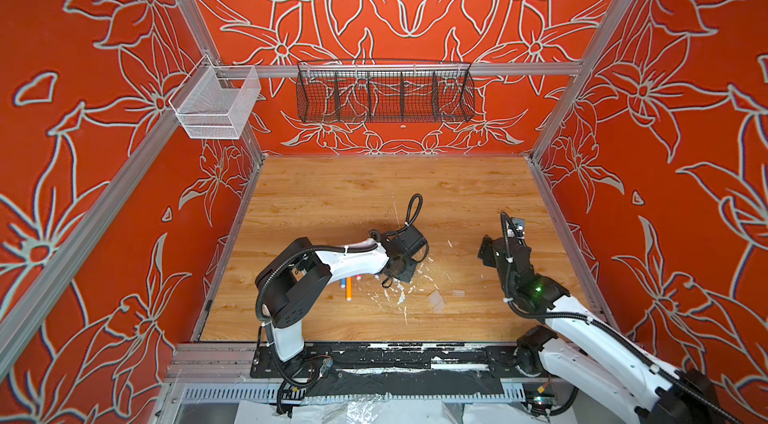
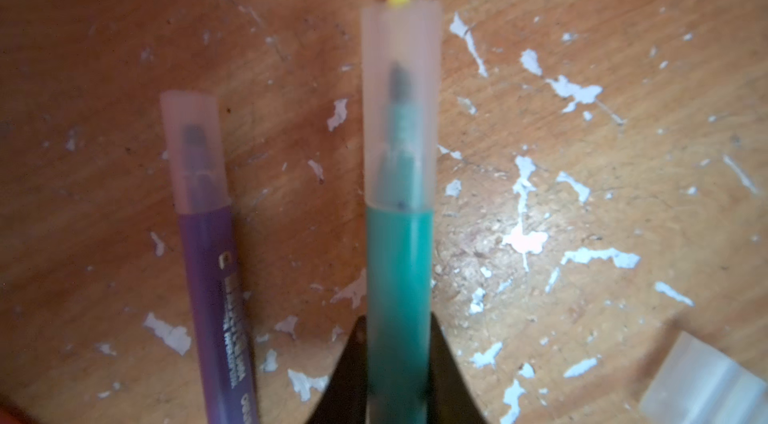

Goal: Insert the pens into the pen caps
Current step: 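Set the capped green highlighter on the table and release it with the left gripper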

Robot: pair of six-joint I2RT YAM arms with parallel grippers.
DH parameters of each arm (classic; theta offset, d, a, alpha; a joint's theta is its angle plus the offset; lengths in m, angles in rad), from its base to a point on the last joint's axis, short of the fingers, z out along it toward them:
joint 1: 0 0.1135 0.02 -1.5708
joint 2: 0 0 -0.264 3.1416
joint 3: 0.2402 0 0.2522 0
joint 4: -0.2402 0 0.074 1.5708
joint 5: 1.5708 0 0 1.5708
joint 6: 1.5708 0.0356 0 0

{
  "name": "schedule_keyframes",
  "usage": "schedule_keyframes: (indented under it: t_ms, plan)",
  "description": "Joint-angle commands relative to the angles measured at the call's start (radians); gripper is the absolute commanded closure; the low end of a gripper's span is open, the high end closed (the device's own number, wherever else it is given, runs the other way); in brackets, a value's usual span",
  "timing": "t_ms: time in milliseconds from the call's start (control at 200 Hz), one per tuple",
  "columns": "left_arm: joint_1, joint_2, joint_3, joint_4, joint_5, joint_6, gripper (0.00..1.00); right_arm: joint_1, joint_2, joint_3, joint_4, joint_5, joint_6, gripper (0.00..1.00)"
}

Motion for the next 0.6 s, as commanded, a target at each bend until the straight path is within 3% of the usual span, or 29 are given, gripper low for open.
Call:
schedule_keyframes:
  t_ms: [0,335,485,595]
  plan:
    - [-0.001,-0.001,0.019,-0.027,0.024,0.021,0.68,-0.005,-0.004,-0.018,0.015,-0.008,-0.011,0.18]
    - [0.001,-0.001,0.039,-0.036,0.012,0.020,0.58,-0.005,-0.001,-0.017,0.017,-0.012,-0.011,0.18]
    - [0.002,-0.100,0.003,-0.036,-0.024,0.019,0.50,-0.005,-0.008,-0.019,0.006,-0.016,-0.008,0.18]
    - [0.014,-0.198,-0.045,-0.020,-0.034,0.019,0.50,-0.005,-0.016,-0.024,0.013,-0.014,-0.009,0.18]
